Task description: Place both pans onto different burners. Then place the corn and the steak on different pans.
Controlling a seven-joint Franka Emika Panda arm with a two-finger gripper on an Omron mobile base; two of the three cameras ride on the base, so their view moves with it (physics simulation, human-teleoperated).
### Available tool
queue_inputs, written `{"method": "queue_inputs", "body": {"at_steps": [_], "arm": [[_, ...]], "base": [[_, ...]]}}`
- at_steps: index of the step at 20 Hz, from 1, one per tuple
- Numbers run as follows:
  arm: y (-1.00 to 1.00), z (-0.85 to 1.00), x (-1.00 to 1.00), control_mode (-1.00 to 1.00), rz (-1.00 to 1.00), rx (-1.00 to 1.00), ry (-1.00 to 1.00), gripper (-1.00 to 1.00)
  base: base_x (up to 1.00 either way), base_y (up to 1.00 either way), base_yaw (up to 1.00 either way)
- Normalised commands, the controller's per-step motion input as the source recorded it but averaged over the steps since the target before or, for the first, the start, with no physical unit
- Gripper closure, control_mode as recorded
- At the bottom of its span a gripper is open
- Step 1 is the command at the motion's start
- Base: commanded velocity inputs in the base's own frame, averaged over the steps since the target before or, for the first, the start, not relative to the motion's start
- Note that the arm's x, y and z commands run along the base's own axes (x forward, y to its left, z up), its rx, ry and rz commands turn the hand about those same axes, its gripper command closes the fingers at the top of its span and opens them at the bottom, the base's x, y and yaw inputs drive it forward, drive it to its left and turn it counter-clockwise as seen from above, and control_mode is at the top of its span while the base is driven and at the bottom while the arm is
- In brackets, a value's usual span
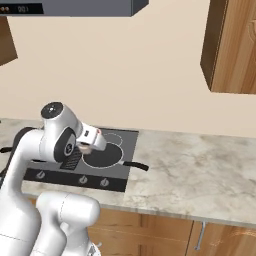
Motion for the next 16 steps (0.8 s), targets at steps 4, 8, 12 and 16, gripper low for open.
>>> {"method": "queue_inputs", "body": {"at_steps": [4, 8, 12, 16], "arm": [[0.27, -0.53, 0.69, -1.0, 0.01, 0.0, 0.0, 1.0], [0.27, -0.56, 0.7, -1.0, 0.0, 0.0, 0.0, 1.0], [0.14, -0.6, 0.52, -1.0, 0.0, 0.0, 0.0, 1.0], [0.0, -0.57, 0.32, -1.0, 0.0, 0.02, 0.0, 1.0]], "base": [[0.0, 0.0, 0.0], [0.0, 0.0, 0.0], [0.0, 0.0, 0.0], [0.0, 0.0, 0.0]]}}
